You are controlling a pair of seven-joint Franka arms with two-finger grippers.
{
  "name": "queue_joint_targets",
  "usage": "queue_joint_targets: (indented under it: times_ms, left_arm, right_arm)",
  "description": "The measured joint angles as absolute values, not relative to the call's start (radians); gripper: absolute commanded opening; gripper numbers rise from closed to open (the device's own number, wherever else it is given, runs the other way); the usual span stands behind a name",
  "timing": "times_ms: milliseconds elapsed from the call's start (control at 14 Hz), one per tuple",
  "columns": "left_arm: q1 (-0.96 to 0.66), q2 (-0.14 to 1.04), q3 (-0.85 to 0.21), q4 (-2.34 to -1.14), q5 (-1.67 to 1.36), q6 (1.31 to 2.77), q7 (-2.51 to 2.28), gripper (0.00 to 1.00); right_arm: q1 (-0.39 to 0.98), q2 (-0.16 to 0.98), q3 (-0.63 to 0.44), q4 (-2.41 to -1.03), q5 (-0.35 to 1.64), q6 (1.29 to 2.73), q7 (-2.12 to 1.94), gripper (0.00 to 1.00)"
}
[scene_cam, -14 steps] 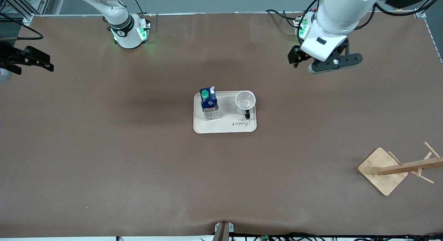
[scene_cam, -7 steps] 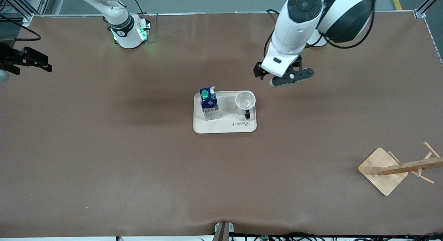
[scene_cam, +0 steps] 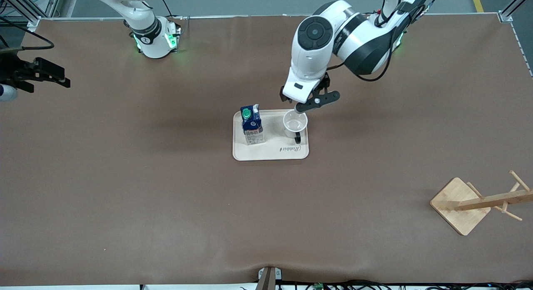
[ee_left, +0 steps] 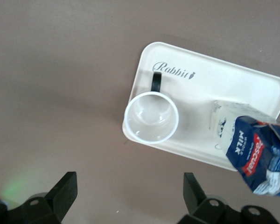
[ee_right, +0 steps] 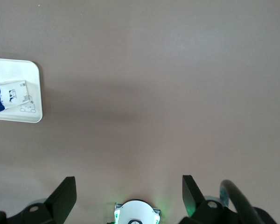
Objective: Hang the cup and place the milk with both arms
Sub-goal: 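Lower the left gripper into the mug rim and close it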
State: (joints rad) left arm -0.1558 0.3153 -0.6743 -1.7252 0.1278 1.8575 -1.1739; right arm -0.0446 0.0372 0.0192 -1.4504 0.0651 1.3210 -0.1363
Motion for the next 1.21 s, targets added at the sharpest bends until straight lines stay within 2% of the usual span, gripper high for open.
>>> queue_joint_targets:
  times_ms: [643,929,1214]
  left_arm:
    - [-0.207,0.436,-0.674,-1.723,0.215,2.027,-1.276,1.0]
    - [-0.203,0.462,-0.67,-1.725,0.264,2.034,-1.308,1.0]
    - [-0.175,0.471,-0.663,-1.787,0.331,2.03,-1.309,1.0]
  right_arm:
    - [-0.041,0.116,0.024,-1.452,0.066,1.32,-0.266,1.0]
    - [-0.054,0.132,0.019,-1.454,0.066,1.316,-0.267,1.0]
    - [-0.069,0.173,0.017,-1.458,0.066,1.317,-0.269,1.0]
